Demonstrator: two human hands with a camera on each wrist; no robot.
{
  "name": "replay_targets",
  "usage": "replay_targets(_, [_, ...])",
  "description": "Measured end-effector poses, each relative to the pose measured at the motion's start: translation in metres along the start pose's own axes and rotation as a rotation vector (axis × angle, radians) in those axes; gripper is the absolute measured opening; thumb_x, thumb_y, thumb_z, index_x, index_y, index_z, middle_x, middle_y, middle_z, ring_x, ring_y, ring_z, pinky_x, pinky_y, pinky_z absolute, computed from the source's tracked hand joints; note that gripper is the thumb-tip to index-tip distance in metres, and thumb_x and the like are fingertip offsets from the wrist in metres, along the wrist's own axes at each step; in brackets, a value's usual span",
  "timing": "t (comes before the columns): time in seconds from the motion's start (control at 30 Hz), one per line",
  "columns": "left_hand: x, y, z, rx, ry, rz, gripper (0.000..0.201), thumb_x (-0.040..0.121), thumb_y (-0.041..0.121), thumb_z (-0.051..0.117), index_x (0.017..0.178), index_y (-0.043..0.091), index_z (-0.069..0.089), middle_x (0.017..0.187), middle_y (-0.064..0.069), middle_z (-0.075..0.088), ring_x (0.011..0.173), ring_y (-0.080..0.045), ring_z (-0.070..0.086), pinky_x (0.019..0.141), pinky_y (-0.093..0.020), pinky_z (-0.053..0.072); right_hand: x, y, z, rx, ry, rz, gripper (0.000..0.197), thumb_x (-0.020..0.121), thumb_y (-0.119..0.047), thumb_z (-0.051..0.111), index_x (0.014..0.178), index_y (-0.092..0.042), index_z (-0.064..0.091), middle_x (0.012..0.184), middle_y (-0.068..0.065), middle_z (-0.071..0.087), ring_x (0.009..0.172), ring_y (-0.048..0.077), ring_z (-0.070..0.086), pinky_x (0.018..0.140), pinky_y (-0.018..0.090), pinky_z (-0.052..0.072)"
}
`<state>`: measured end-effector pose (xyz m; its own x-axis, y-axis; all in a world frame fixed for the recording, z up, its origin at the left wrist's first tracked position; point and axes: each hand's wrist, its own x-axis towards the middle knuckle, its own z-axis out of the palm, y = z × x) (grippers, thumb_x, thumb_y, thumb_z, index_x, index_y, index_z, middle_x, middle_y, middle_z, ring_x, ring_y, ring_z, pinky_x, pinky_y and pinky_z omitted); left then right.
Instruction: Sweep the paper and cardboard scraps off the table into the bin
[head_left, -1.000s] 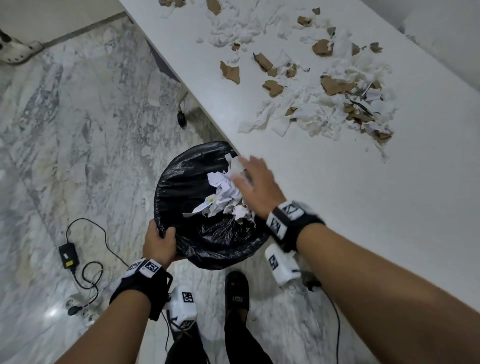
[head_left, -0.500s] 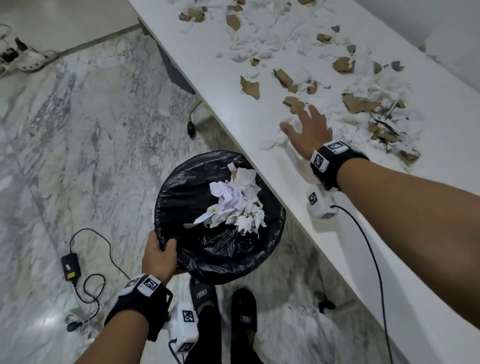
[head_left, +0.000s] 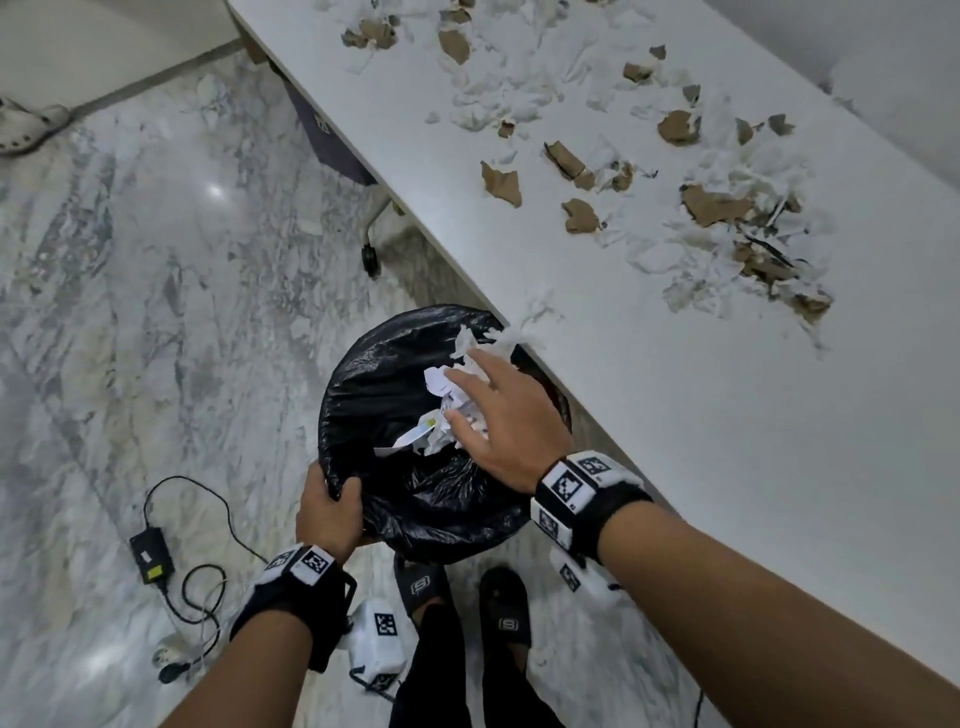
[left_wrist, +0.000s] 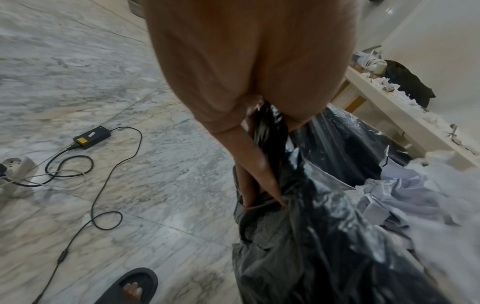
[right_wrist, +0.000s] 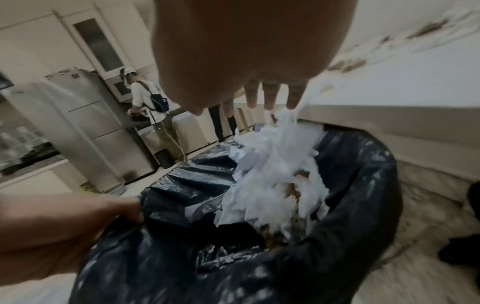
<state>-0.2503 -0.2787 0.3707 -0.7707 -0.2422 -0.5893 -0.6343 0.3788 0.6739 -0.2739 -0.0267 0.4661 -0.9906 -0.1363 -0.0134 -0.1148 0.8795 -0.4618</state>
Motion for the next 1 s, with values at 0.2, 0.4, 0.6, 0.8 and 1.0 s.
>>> replay_targets(0.2, [0.016, -0.001, -0.004, 0.004, -0.007, 0.003, 0.032, 0.073, 0.054, 0.053, 0.104, 0.043, 0.054, 0.108, -0.004, 0.071, 0.1, -0.04, 0.071, 0.088, -0.064, 0.059, 0.057, 0.074, -0.053, -0.079, 0.141, 0.36, 0.053, 0.095, -0.051, 0.044, 0.144, -0.029, 0.044, 0.157, 0.004, 0.032, 0.144, 0.024, 0.031, 0.114, 0.048, 0.028])
replay_targets(0.4, [0.051, -0.031, -0.003, -0.001, -0.05, 0.014, 0.038, 0.073, 0.055, 0.056, 0.111, 0.05, 0.055, 0.111, -0.003, 0.072, 0.1, -0.041, 0.074, 0.083, -0.067, 0.06, 0.082, 0.173, -0.101, -0.027, 0.098, 0.963, 0.083, 0.086, -0.074, 0.04, 0.155, -0.037, 0.013, 0.165, 0.001, -0.005, 0.15, 0.041, -0.006, 0.117, 0.063, 0.006])
replay_targets(0.6, [0.047, -0.019, 0.0, -0.025, -0.071, 0.01, 0.039, 0.072, 0.054, 0.055, 0.11, 0.049, 0.057, 0.112, -0.001, 0.072, 0.101, -0.038, 0.074, 0.085, -0.065, 0.06, 0.076, 0.197, -0.087, -0.033, -0.011, 0.915, 0.089, 0.086, -0.079, 0.034, 0.157, -0.029, 0.012, 0.166, 0.005, -0.001, 0.151, 0.033, -0.005, 0.119, 0.058, 0.006])
replay_targets(0.8, [0.052, -0.011, -0.003, -0.032, -0.08, 0.024, 0.037, 0.072, 0.053, 0.054, 0.109, 0.054, 0.056, 0.114, -0.003, 0.072, 0.099, -0.04, 0.074, 0.082, -0.064, 0.061, 0.059, 0.119, -0.039, 0.019, 0.05, 0.679, 0.075, 0.093, -0.068, 0.033, 0.155, -0.028, 0.02, 0.166, 0.003, 0.005, 0.153, 0.023, 0.0, 0.122, 0.05, 0.002])
replay_targets(1.0, [0.036, 0.017, -0.004, -0.077, -0.075, 0.023, 0.022, 0.088, 0.032, 0.057, 0.103, 0.049, 0.057, 0.113, -0.01, 0.07, 0.094, -0.041, 0.074, 0.066, -0.063, 0.064, 0.033, 0.033, -0.004, 0.143, -0.024, 0.466, 0.068, 0.096, -0.063, 0.033, 0.155, -0.033, 0.017, 0.165, 0.001, 0.009, 0.152, 0.02, 0.003, 0.119, 0.049, -0.004])
